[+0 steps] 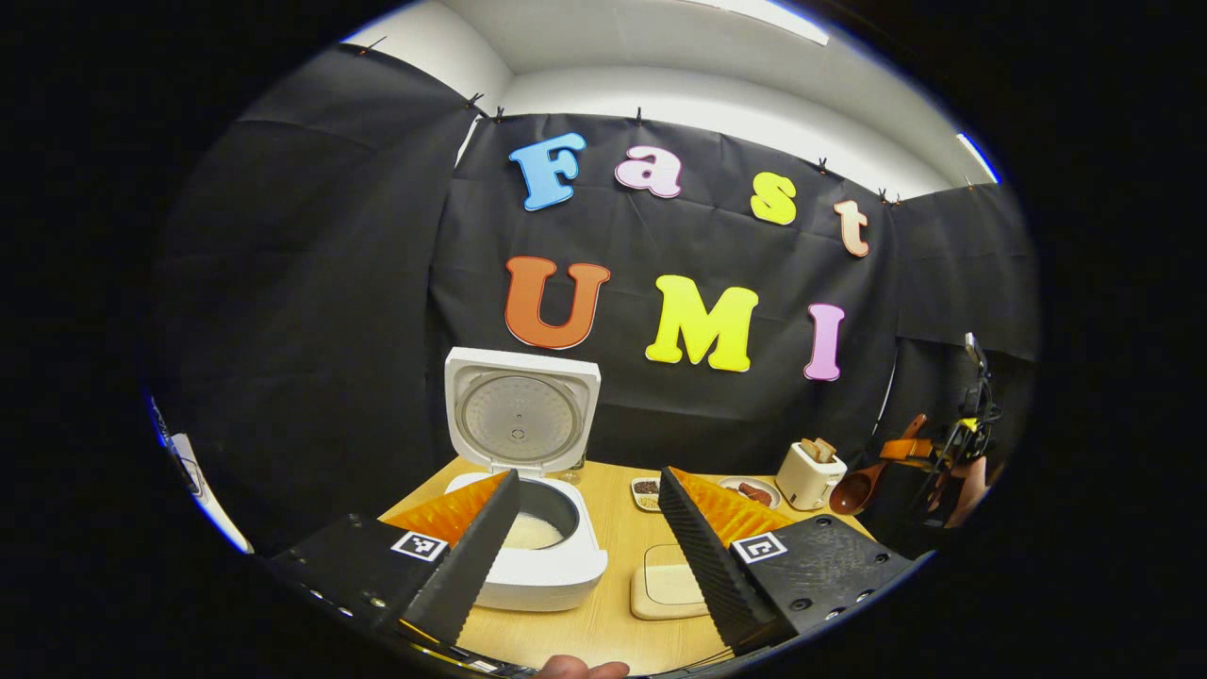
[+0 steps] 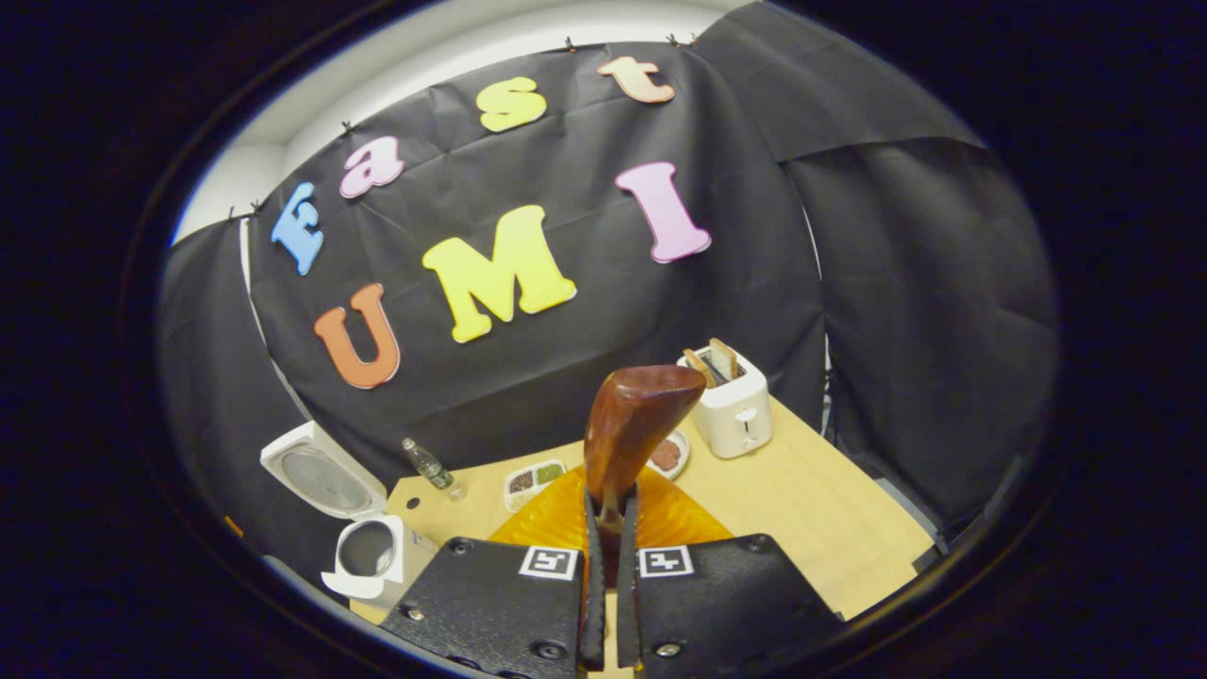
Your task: Close the left gripper, press the button to open the rice cooker; take a wooden spoon from the chopstick holder with the right hand, scoop a spoonful of rice and pour it into the rice cooker, then put the wooden spoon back into the chopstick holder.
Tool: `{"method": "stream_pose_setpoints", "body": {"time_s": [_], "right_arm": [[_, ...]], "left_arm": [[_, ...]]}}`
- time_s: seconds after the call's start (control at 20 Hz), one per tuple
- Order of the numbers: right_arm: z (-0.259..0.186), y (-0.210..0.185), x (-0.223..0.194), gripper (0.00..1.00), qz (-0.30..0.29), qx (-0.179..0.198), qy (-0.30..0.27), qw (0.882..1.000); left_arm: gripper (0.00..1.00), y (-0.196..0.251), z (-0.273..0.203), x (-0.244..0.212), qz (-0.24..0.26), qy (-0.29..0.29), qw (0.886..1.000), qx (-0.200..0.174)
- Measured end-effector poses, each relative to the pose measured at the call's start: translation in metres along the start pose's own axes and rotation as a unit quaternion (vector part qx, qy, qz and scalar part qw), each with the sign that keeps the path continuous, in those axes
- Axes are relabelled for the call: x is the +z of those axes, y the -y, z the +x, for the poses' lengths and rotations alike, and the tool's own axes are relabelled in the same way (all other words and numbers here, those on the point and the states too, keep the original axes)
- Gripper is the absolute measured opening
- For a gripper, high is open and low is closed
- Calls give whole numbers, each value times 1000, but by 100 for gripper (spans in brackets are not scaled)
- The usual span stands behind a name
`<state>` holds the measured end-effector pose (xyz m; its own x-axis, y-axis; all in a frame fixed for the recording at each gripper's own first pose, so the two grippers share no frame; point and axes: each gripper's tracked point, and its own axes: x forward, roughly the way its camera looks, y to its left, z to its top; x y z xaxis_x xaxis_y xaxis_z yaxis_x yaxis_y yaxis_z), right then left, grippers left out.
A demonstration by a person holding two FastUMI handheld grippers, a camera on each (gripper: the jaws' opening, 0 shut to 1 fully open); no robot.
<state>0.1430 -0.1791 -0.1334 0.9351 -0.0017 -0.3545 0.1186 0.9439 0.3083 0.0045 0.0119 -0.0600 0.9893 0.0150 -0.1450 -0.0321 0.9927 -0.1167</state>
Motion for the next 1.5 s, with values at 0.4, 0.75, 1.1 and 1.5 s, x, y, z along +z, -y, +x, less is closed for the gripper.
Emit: {"method": "stream_pose_setpoints", "body": {"time_s": [0.4,0.75,1.1,1.5], "right_arm": [[67,39,-70,10,-12,-3,-62,998],[109,59,-120,11,-25,10,-90,996],[123,68,-152,17,-12,11,-118,993],[89,68,-94,77,-36,10,-70,997]], "left_arm": [[94,19,13,2,3,-18,999,30],[94,28,18,-3,-10,-40,997,57],[94,25,31,10,9,-38,997,72],[94,7,61,49,46,4,996,76]]}}
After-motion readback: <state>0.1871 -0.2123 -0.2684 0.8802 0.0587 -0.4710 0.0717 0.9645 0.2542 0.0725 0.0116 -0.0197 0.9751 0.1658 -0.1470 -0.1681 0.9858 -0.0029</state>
